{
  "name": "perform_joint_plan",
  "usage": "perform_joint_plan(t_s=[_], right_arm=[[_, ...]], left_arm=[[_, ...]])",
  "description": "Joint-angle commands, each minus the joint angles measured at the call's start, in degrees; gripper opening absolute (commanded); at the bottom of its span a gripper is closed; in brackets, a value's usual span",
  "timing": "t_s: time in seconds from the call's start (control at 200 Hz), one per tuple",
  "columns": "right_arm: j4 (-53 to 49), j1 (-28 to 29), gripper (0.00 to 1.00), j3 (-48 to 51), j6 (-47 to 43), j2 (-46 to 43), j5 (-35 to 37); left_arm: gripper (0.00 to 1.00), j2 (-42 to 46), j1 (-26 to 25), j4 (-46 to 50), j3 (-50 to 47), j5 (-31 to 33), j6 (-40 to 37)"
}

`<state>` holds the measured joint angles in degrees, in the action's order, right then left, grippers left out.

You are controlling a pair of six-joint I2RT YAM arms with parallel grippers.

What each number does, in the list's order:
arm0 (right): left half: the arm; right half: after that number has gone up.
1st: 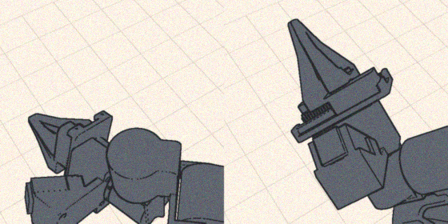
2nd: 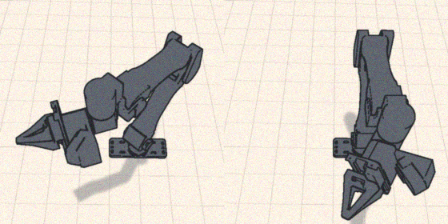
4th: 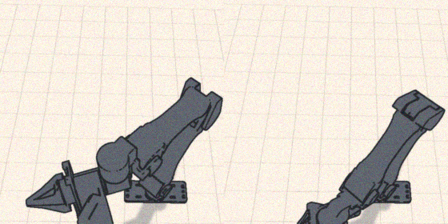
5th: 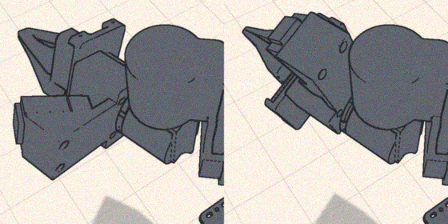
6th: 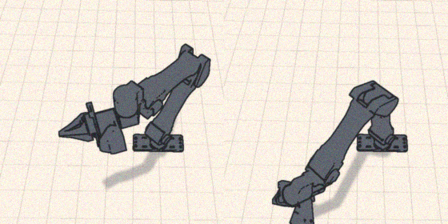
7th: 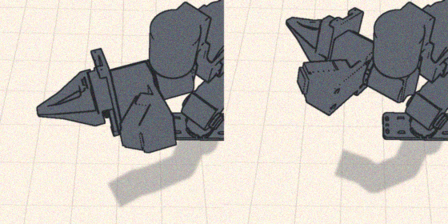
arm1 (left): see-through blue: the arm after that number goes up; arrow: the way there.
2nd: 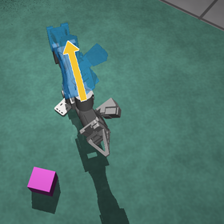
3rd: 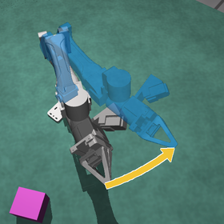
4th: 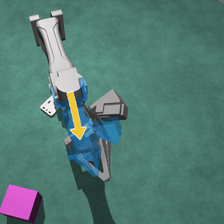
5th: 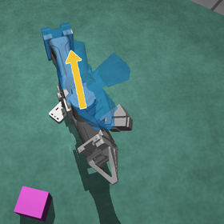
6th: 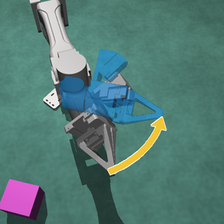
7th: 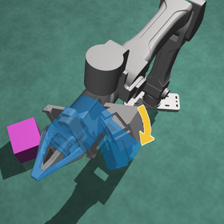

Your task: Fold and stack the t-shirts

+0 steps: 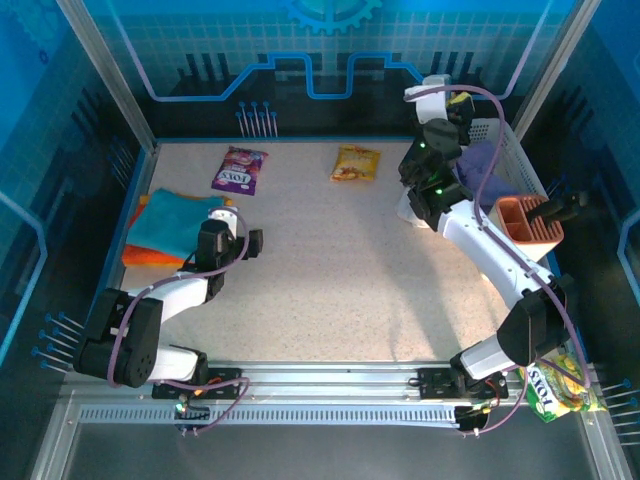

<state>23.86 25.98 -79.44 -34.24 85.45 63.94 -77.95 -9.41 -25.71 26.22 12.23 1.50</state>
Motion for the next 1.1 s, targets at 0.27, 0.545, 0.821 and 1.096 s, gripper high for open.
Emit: perform_joint_plan(t_s=[0.27,0.545,0.821,1.096], right_arm=[[-53.5,-5.1,1.00,2.3,35.0,0.8,-24.8],[-63.8,-7.9,1.00,-1.5,37.7,14.0,-21.4],[-64.0,-7.2,1.00,-2.6,32.7,22.3,-14.1],[-58.0,-9.0,1.00,-2.4,29.1,28.2,-4.7]], left_arm=[[0.99,-1.2,-1.4,0.9,2.4,1.5,-1.5],[0.99,-1.0,-1.8,0.7,2.2,2.0,-1.7],[0.99,-1.4,-1.8,1.1,2.6,2.1,-1.8],[0.99,-1.5,-1.9,1.2,2.7,2.4,-1.8]])
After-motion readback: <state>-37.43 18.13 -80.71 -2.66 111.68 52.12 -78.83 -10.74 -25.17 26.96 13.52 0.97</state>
